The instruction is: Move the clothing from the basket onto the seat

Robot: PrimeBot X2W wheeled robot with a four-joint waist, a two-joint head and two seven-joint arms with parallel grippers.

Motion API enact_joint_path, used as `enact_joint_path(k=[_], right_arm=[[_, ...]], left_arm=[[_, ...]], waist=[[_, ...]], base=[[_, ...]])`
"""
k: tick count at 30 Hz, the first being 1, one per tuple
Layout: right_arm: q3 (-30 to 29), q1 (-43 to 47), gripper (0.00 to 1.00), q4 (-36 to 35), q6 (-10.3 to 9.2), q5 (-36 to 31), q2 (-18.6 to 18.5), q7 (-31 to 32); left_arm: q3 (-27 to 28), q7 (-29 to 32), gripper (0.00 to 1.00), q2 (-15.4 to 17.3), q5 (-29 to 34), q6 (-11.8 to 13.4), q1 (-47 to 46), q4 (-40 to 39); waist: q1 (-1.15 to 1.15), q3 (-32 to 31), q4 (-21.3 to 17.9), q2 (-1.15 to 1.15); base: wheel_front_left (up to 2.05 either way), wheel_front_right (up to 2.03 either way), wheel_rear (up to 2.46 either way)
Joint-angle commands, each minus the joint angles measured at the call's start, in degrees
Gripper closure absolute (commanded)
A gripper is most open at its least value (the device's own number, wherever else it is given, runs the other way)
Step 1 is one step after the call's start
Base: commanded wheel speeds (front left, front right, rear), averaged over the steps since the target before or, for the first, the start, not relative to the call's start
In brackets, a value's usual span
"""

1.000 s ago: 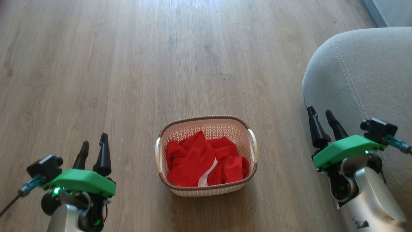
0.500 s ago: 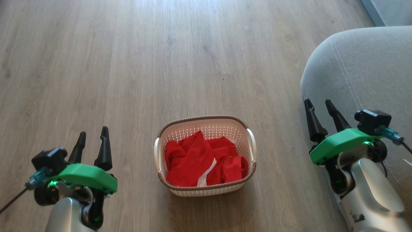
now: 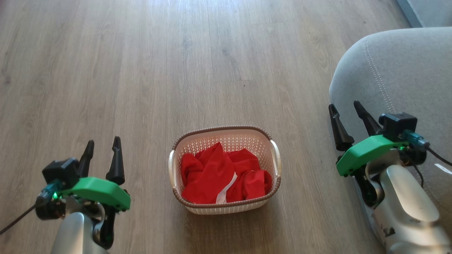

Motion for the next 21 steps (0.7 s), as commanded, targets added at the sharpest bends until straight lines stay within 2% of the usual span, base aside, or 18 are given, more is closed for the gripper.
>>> enact_joint_path(k=[1, 9, 21], right_arm=[[1.2, -3.2, 0.0, -1.4, -0.01, -1.4, -0.6, -0.9], [1.6, -4.9, 0.0, -0.3, -0.01, -6.7, -1.0, -2.2], [-1.1, -4.2, 0.0, -0.4, -0.01, -7.3, -0.4, -2.3]], left_arm=[[1.8, -0.8, 0.0, 1.0, 1.4, -0.2, -3.3, -1.5], [2.1, -2.2, 0.0, 1.0, 5.8, 0.2, -4.2, -1.0], [2.4, -2.2, 0.0, 1.0, 4.4, 0.6, -3.9, -0.3]], waist=[[0.0, 0.0, 0.0, 0.0], [0.0, 0.1, -0.2, 0.0], [0.0, 0.0, -0.1, 0.0]], base=[[0.0, 0.0, 0.0], [0.0, 0.0, 0.0], [0.0, 0.0, 0.0]])
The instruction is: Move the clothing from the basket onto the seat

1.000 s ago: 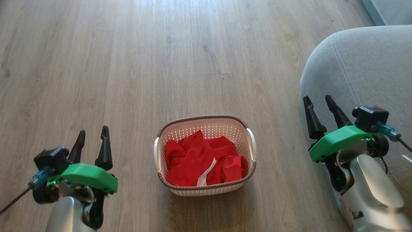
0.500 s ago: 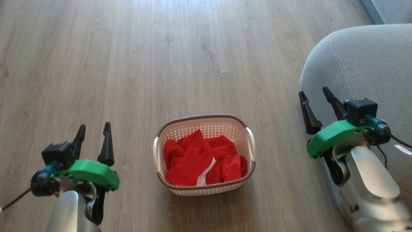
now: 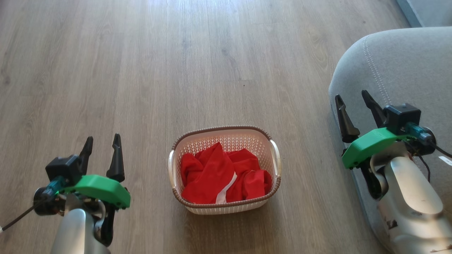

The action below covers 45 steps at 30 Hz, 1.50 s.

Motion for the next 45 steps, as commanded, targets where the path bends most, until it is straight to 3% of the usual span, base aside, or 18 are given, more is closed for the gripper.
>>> enact_joint_path(k=[1, 10, 16, 27, 45], right_arm=[[0.5, -1.7, 0.0, -1.9, -0.01, -0.8, 0.2, -0.8], [-0.3, -1.7, 0.0, -4.0, -0.01, -1.7, 0.5, -0.8], [-1.7, -3.2, 0.0, -7.4, -0.01, -2.3, 1.1, -0.8], [-2.5, -8.1, 0.0, -13.1, -0.01, -2.4, 1.0, -0.8], [-3.1, -17.6, 0.0, -22.1, -0.01, -2.8, 0.3, -0.8]], left_arm=[[2.0, -0.7, 0.0, 1.0, -0.3, 0.5, -2.8, -1.5], [1.0, -0.7, 0.0, 1.0, -1.0, 0.4, -2.6, -1.6], [-0.9, -0.7, 0.0, 1.0, -2.6, 0.3, -4.0, -1.6], [-4.5, -0.7, 0.0, 1.0, -3.5, 0.2, -9.2, -1.0], [-16.8, -0.7, 0.0, 1.0, -6.8, 1.0, -22.9, 5.9]], waist=[[0.0, 0.0, 0.0, 0.0], [0.0, 0.7, 0.0, 0.0], [0.0, 5.0, -0.3, 0.0], [0.0, 16.9, -1.4, 0.0], [0.0, 41.1, -3.9, 0.0]], base=[[0.0, 0.0, 0.0], [0.0, 0.0, 0.0], [0.0, 0.0, 0.0], [0.0, 0.0, 0.0], [0.0, 0.0, 0.0]])
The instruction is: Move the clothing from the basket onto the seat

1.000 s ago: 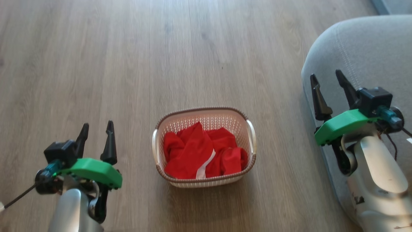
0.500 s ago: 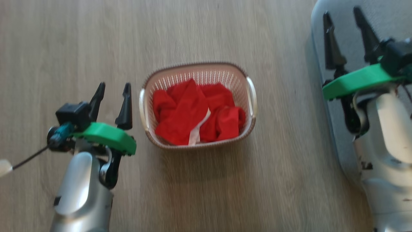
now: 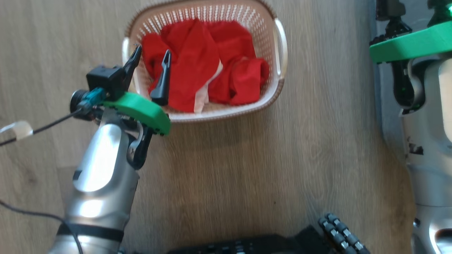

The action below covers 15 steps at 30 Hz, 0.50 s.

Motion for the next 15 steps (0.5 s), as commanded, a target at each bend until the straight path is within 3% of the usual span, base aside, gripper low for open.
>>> enact_joint_path(k=[1, 8, 15], right_arm=[[0.8, -0.5, 0.0, -2.2, -0.01, -0.3, 0.0, -0.4], [1.1, -2.4, 0.0, -4.4, -0.01, -0.1, 0.8, -0.4], [1.8, -2.8, 0.0, -6.1, -0.01, -0.3, 2.3, -0.4]], left_arm=[[0.6, -0.5, 0.0, 1.0, -0.1, 0.4, -0.8, -0.5], [-3.0, -0.5, 0.0, 1.0, 2.4, 1.0, -7.6, 6.0], [-7.2, -0.5, 0.0, 1.0, 8.9, 2.5, -15.9, 17.3]], waist=[[-0.01, 4.8, -1.2, 0.0], [-0.01, 10.8, -3.1, 0.0], [-0.01, 14.4, -5.6, 0.0]], base=[[0.0, 0.0, 0.0], [0.0, 0.0, 0.0], [0.0, 0.0, 0.0]])
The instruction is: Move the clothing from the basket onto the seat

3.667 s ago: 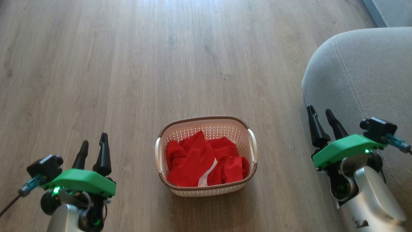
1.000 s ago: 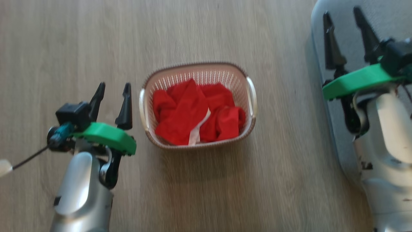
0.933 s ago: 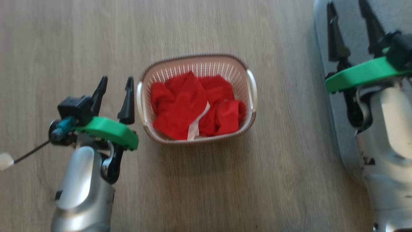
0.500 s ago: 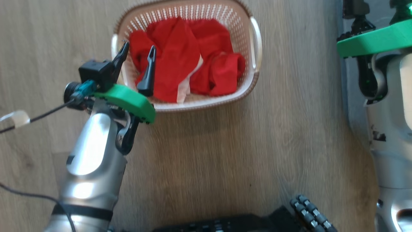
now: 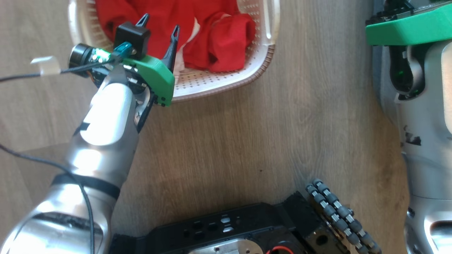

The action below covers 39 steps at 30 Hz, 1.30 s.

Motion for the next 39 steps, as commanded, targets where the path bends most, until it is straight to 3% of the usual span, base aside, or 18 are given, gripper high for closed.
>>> enact_joint_path(k=[1, 8, 9, 14, 20, 23, 31, 32, 33, 34, 39], right_arm=[[0.8, 0.9, 0.0, -2.2, -0.01, -0.4, 0.9, -0.4], [1.4, 1.2, 0.0, -2.4, -0.01, -0.1, 2.2, -0.4], [1.4, 1.2, 0.0, -2.4, -0.01, -0.1, 2.2, -0.4], [1.2, 1.5, 0.0, -2.5, -0.01, 0.0, 3.0, -0.4], [0.7, 1.7, 0.0, -2.4, -0.01, 0.3, 3.6, -0.4], [1.1, 1.4, 0.0, -2.3, -0.01, 0.4, 3.9, -0.4], [1.2, 0.8, 0.0, -2.6, -0.01, 0.7, 4.2, -0.4], [1.2, 0.8, 0.0, -2.5, -0.01, 0.8, 4.2, -0.4], [1.1, 0.8, 0.0, -2.5, -0.01, 0.8, 4.2, -0.4], [1.1, 0.7, 0.0, -2.4, -0.01, 0.8, 4.2, -0.4], [0.7, 0.9, 0.0, -1.7, -0.01, 0.7, 4.1, -0.4]], left_arm=[[-0.4, -0.5, 0.0, 1.0, 1.8, 1.1, -1.5, 2.7], [-4.9, 0.1, 0.0, 1.1, 6.8, 5.9, -10.2, 16.8], [-4.9, 0.1, 0.0, 1.1, 6.8, 5.9, -10.2, 16.8], [-6.9, 2.9, 0.0, 1.1, 9.1, 11.0, -14.1, 21.7], [-7.8, 4.8, 0.0, 1.9, 9.9, 14.4, -16.1, 23.3], [-8.4, 7.7, 0.0, 2.6, 9.9, 14.4, -16.2, 23.8], [-8.6, 13.5, 0.0, 2.6, 8.3, 11.1, -15.7, 24.2], [-8.8, 13.6, 0.16, 2.5, 8.2, 11.0, -15.5, 24.2], [-8.9, 13.5, 0.67, 2.3, 8.0, 10.7, -15.4, 24.2], [-9.0, 13.1, 1.0, 2.2, 7.9, 10.7, -15.2, 24.2], [-10.2, 10.1, 1.0, 1.4, 7.4, 10.2, -14.5, 24.0]], waist=[[-0.01, 1.8, -1.8, 0.0], [-0.01, 3.7, -4.1, 0.0], [-0.01, 3.7, -4.1, 0.0], [-0.01, 4.4, -4.8, 0.0], [-0.01, 4.8, -4.5, 0.0], [-0.01, 5.0, -4.7, 0.0], [-0.01, 5.9, -4.9, 0.0], [-0.01, 5.9, -4.9, 0.0], [-0.01, 5.7, -4.8, 0.0], [-0.01, 5.5, -4.8, 0.0], [-0.01, 3.3, -4.1, 0.0]], base=[[0.0, 0.0, 0.0], [0.0, 0.0, 0.0], [0.0, 0.0, 0.0], [0.0, 0.0, 0.0], [0.0, 0.0, 0.0], [0.0, 0.0, 0.0], [0.0, 0.0, 0.0], [0.0, 0.0, 0.0], [0.0, 0.0, 0.0], [0.0, 0.0, 0.0], [0.0, 0.0, 0.0]])
